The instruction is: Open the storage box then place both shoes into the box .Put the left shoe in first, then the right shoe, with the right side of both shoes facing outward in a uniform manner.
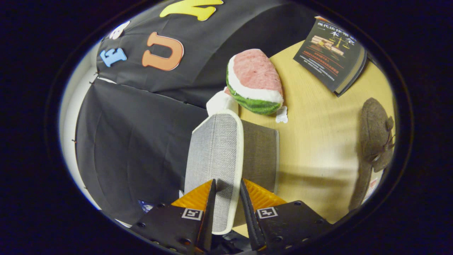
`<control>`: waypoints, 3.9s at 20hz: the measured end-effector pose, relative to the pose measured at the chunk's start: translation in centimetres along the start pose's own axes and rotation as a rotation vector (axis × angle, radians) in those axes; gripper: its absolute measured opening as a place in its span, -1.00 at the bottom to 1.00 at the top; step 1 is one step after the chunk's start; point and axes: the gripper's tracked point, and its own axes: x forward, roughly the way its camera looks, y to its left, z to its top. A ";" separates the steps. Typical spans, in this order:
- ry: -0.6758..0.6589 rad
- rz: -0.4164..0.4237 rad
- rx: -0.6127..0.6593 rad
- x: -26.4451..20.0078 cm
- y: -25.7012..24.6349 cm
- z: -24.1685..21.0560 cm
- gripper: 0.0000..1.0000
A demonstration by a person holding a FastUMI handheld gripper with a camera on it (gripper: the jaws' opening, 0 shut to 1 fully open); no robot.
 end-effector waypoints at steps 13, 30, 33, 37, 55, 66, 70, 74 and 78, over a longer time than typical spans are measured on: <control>-0.097 0.091 0.034 -1.1 6.3 0.8 -0.77; -0.062 0.130 -0.109 4.1 21.1 -1.7 -0.92; -0.038 0.100 -0.151 7.2 22.9 -3.0 -0.82; -0.002 0.043 -0.230 11.0 25.7 -4.4 -0.40; -0.115 -0.425 -0.544 6.6 15.1 0.4 0.92; -0.262 -0.754 -0.576 -9.6 -6.4 4.9 0.92; -0.252 -0.825 -0.529 -13.9 -12.6 4.8 0.92; -0.214 -0.906 -0.494 -16.8 -18.0 4.5 0.92; -0.157 -0.979 -0.494 -17.0 -21.8 3.8 0.87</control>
